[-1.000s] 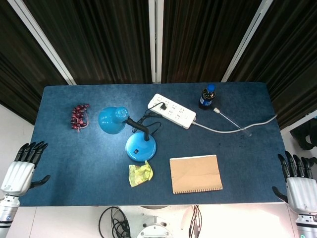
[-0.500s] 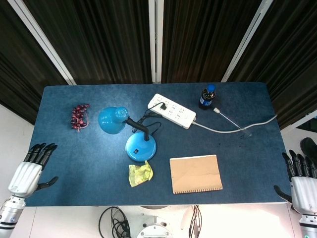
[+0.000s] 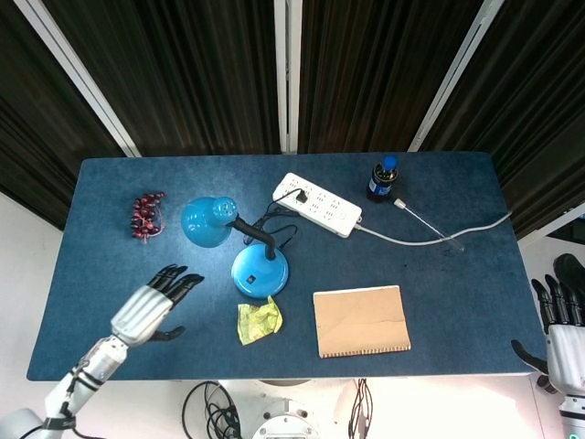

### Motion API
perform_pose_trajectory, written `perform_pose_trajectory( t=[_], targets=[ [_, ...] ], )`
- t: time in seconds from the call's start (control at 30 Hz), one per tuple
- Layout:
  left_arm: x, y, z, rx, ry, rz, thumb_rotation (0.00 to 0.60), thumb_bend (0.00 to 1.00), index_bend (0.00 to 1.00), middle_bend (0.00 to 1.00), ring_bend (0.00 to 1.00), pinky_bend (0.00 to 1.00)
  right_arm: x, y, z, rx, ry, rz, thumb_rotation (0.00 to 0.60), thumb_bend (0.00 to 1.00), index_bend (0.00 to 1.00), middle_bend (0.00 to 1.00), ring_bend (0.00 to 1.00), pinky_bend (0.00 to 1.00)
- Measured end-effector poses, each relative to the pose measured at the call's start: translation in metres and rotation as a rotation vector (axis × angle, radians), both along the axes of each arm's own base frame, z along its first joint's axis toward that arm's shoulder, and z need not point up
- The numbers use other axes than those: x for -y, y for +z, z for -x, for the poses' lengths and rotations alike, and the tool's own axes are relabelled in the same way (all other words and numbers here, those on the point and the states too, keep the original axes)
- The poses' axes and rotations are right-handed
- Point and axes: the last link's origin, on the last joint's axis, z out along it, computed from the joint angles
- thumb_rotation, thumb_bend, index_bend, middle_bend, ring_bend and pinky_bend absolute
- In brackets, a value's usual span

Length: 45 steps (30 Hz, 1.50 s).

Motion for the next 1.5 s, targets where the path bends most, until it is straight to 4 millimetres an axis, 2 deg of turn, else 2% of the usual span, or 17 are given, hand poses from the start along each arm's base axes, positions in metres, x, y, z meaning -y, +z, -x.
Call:
perform_pose_trajectory(
  t=[0.13,0.4,0.8,1.0,1.5],
  targets=[
    [-0.010,-0.021,-0.020,0.016,-0.025,0.040,0.600,0.21,0.07,0.11,0.00,0.08,0.001,0.001,0.003,0.005,-0.012,0.001,0.600,0.07,0.00,0.00,0.00,0.00],
    [-0.022,-0.051,-0.036,0.022,-0.053,0.097,0.600,0.21,0.07,0.11,0.00,0.08,0.002,0.002,0.006,0.022,-0.021,0.000,0.600,0.07,0.00,0.00,0.00,0.00],
    [-0.039,-0.079,-0.038,-0.019,-0.041,0.129,0.600,0.22,0.07,0.11,0.00,0.08,0.002,0.004,0.011,0.030,-0.038,0.000,0.600,0.07,0.00,0.00,0.00,0.00],
    [-0.041,-0.088,-0.034,-0.037,-0.033,0.136,0.600,0.22,0.07,0.12,0.00,0.08,0.003,0.005,0.014,0.032,-0.048,0.006,0.600,0.07,0.00,0.00,0.00,0.00],
    [-0.045,-0.094,-0.034,-0.042,-0.031,0.148,0.600,0.21,0.07,0.13,0.00,0.08,0.004,0.002,0.020,0.045,-0.062,-0.012,0.600,0.08,0.00,0.00,0.00,0.00]
  ],
)
